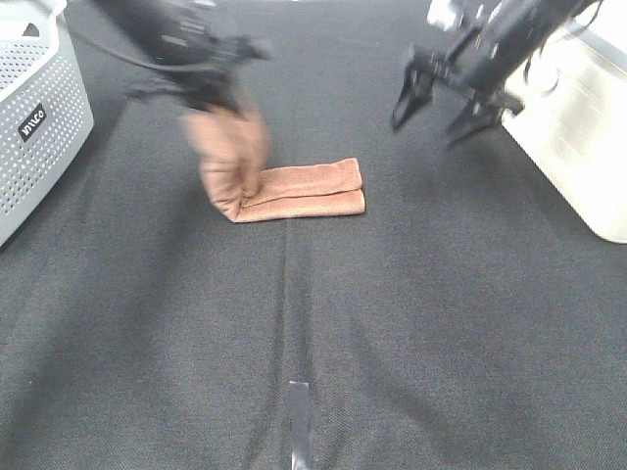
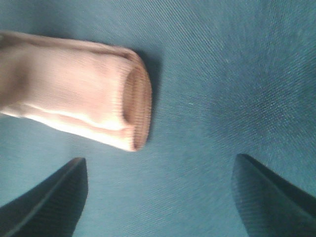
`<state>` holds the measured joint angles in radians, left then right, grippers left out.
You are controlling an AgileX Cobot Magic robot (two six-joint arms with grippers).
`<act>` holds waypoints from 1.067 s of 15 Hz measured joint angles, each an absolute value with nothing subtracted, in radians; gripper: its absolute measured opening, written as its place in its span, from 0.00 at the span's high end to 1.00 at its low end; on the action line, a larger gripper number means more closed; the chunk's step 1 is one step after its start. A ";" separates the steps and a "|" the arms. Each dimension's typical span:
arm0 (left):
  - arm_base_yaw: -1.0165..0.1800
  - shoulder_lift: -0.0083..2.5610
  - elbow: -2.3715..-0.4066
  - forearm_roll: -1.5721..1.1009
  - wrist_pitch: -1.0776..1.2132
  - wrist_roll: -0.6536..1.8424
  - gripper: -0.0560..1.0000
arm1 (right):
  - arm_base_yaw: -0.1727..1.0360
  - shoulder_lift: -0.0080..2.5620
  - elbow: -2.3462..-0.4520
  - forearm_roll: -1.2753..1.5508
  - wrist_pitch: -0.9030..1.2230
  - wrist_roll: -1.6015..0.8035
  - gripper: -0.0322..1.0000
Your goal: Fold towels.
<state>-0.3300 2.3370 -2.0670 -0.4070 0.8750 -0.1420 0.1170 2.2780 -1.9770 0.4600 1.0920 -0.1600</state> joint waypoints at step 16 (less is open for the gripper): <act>-0.330 2.376 -2.078 -0.614 0.646 -0.144 0.28 | 0.122 2.267 -1.977 0.612 1.151 -0.234 0.24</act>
<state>-0.3300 2.3760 -2.0780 -0.6140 0.6460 -0.1440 0.1220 2.2670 -1.9770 0.6120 1.1510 -0.2340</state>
